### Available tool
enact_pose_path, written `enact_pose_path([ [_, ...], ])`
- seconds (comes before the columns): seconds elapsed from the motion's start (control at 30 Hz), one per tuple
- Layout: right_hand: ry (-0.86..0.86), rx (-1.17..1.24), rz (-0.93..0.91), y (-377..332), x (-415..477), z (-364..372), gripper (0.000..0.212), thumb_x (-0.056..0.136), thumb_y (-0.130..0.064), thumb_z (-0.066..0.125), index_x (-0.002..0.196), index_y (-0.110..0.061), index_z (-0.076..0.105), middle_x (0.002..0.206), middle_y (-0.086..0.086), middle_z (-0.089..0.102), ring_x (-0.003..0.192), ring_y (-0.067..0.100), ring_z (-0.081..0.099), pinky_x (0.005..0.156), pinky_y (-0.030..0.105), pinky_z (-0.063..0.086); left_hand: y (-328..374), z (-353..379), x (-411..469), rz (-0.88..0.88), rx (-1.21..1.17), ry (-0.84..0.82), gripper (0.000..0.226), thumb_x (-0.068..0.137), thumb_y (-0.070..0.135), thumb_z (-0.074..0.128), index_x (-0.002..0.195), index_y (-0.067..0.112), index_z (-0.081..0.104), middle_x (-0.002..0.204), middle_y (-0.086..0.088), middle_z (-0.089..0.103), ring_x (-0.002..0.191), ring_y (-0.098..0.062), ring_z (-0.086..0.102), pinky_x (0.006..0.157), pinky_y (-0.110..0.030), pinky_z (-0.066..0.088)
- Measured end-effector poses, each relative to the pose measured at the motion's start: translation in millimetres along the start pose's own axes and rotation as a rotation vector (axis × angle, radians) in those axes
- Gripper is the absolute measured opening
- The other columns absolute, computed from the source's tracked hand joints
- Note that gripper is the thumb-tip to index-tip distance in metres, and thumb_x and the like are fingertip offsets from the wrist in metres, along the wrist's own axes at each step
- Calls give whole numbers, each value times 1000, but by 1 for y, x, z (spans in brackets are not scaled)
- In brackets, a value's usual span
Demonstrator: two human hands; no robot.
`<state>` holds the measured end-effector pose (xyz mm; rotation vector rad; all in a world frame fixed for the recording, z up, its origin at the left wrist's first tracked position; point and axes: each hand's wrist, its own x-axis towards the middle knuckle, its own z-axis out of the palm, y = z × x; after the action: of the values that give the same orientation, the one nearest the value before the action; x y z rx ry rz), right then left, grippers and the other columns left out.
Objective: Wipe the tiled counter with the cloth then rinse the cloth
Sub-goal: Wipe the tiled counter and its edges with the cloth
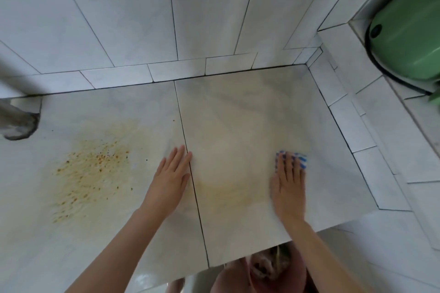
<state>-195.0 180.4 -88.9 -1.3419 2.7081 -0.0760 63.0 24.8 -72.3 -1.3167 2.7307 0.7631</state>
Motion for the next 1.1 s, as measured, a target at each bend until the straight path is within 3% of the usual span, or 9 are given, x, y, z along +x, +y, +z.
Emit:
enact_pose_path([
  [0.17, -48, 121, -372, -106, -91, 18, 54, 97, -31, 26, 150, -21, 17, 157, 1, 16, 145, 21, 12, 115, 40, 10, -2, 0, 1, -3, -11, 1, 70, 87, 49, 2, 149, 21, 15, 155, 5, -1, 142, -10, -8, 114, -26, -4],
  [0.3, -96, 121, -586, -103, -105, 18, 49, 101, -32, 16, 149, -25, 21, 156, -4, 18, 144, 17, 17, 115, 38, 12, -1, 3, 0, -22, 15, -31, 63, 92, 50, 8, 149, 21, 3, 156, 7, -10, 141, -8, -16, 113, -24, -11],
  [0.37, -102, 63, -550, -68, -85, 15, 49, 100, -32, 16, 148, -23, 26, 155, -2, 22, 143, 19, 20, 114, 39, 15, -1, 5, -2, -18, 11, -22, 73, 83, 57, 2, 147, 21, -2, 153, 9, -14, 140, -7, -19, 113, -24, -12],
  [0.53, -38, -12, -82, 38, -53, 0, 53, 101, -33, 7, 148, -16, 21, 154, 4, 21, 143, 24, 17, 117, 37, 10, -2, 9, -4, -10, 41, -3, 63, 100, 40, 30, 149, 21, -6, 154, 8, -19, 140, -8, -23, 112, -24, -17],
  [0.67, 5, -32, 82, 15, -68, 8, 54, 101, -30, 8, 146, -7, 26, 153, 14, 23, 141, 31, 24, 113, 47, 19, -3, 8, -3, 6, 43, 1, 65, 99, 38, 34, 148, 20, -5, 153, 8, -18, 140, -8, -21, 110, -21, -19],
  [0.73, -4, 11, 42, -23, -90, 15, 53, 99, -31, 14, 146, -9, 27, 152, 14, 26, 140, 30, 25, 112, 47, 20, -3, 7, -3, 11, 17, 5, 64, 98, 37, 36, 148, 20, -1, 154, 8, -13, 141, -7, -18, 110, -20, -17],
  [0.93, -87, 170, -374, -144, -147, 23, 51, 98, -32, 28, 147, -18, 29, 154, 1, 25, 143, 22, 20, 112, 42, 18, -4, 8, -4, 11, -9, 38, 57, 100, 37, 30, 148, 20, 4, 155, 9, -8, 141, -5, -14, 110, -16, -18],
  [1.1, -123, 170, -508, -107, -119, 20, 49, 99, -32, 25, 148, -25, 26, 154, -6, 22, 144, 16, 16, 112, 39, 19, -4, 7, -4, 22, 5, 50, 57, 100, 37, 31, 149, 21, 6, 154, 9, -8, 142, -6, -13, 109, -16, -17],
])
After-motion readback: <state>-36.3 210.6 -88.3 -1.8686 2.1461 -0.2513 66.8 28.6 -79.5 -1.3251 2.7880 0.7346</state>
